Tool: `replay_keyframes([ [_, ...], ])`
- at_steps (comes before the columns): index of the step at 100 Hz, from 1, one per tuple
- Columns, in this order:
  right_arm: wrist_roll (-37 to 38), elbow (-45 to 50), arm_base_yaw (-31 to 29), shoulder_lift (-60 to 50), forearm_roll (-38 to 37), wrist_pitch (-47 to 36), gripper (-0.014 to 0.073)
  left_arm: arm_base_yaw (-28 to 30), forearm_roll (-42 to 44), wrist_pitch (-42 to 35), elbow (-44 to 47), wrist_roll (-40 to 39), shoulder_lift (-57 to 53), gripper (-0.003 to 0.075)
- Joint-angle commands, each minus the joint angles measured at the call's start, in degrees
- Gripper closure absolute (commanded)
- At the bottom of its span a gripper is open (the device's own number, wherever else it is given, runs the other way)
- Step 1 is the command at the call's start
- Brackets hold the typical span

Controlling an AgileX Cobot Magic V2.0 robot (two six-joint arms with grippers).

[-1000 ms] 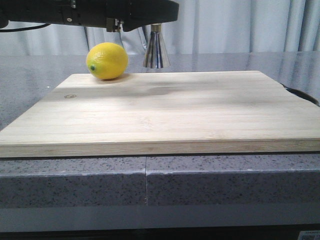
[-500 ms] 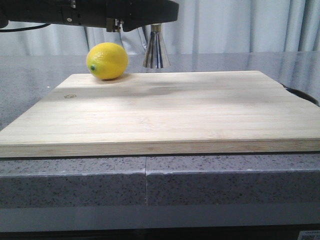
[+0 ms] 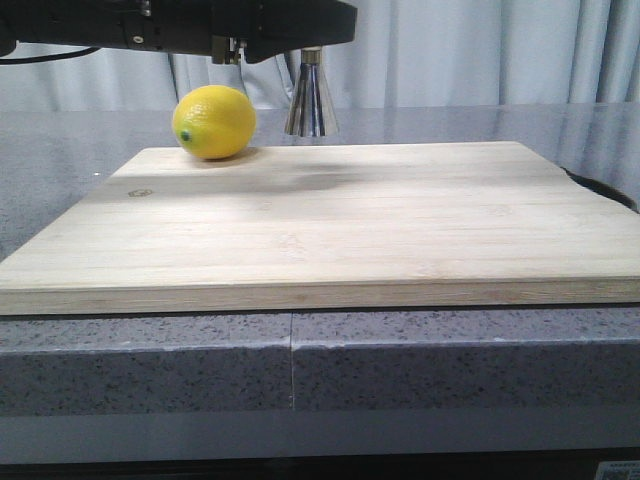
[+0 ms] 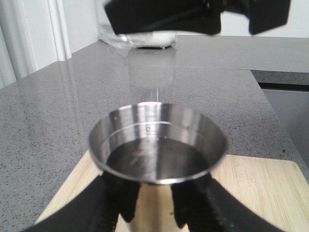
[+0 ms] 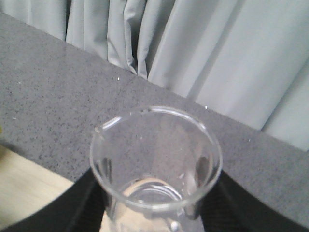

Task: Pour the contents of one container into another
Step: 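Set the beaker back on the board and open the right gripper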

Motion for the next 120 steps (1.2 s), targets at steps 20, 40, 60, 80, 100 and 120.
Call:
replay_keyframes([
  [20, 3.42, 12.25, -9.49, -5.54, 1.28, -16.57, 0.0299, -0.46, -5.39, 6.03, -1.7, -0.44, -3.38, 0.0459],
  [40, 3.42, 19.74, -16.86, -5.06, 5.67, -32.33, 0.0299, -0.46, -5.39, 6.03, -1.7, -0.44, -3.38, 0.0459],
  [60, -0.11, 22.9, -20.87, -2.83, 5.56, -40.28, 0.0299, -0.46, -5.39, 6.03, -1.7, -0.44, -3.38, 0.0459],
  [80, -6.6, 22.91, -20.97, 2.98, 5.96, -48.9, 0.0299, -0.46, -5.39, 6.03, -1.7, -0.44, -3.38, 0.0459],
  [100, -15.84, 22.91, -20.97, 7.74, 11.83, -50.78, 0.0299, -0.46, -5.39, 6.03, -1.7, -0.44, -3.38, 0.0459],
  [120, -20.82, 22.81, -20.97, 10.28, 15.11, -52.58, 0.0299, -0.46, -5.39, 6.03, -1.7, -0.44, -3.38, 0.0459],
])
